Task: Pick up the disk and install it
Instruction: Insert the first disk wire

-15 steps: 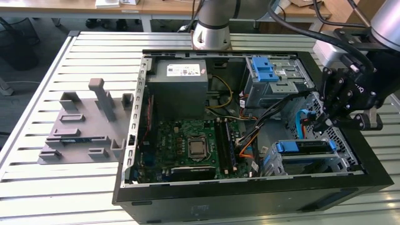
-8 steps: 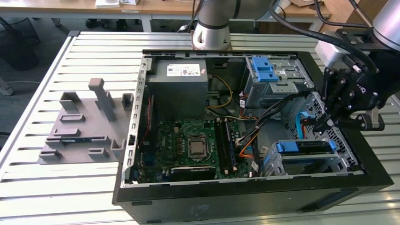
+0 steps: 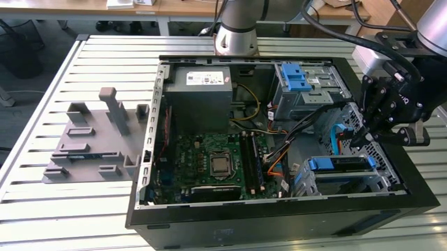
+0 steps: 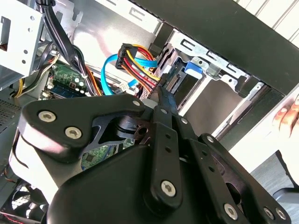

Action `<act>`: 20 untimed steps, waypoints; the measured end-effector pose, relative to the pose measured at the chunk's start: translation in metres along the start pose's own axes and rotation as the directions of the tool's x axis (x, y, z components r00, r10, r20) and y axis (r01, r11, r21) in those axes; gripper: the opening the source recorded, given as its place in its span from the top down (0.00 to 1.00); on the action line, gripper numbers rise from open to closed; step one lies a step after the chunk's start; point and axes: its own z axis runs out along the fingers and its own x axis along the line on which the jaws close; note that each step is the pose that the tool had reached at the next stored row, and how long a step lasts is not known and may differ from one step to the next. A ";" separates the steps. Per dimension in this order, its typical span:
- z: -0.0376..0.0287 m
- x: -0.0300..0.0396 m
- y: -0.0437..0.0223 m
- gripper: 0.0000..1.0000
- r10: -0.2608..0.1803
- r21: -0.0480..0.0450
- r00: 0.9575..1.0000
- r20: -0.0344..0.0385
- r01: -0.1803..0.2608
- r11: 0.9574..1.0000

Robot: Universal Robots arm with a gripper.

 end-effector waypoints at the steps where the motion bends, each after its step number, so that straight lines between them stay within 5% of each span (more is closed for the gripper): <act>1: 0.0000 0.0000 0.0000 0.89 0.000 0.000 1.000 0.000 0.000 1.000; 6: 0.0000 0.0008 -0.0003 0.89 0.000 0.000 1.000 0.000 0.000 1.000; 11: -0.0001 0.0013 -0.0075 0.89 0.000 -0.003 1.000 0.000 0.000 1.000; 20: -0.0001 0.0014 -0.0062 0.89 0.000 -0.003 1.000 0.000 0.000 1.000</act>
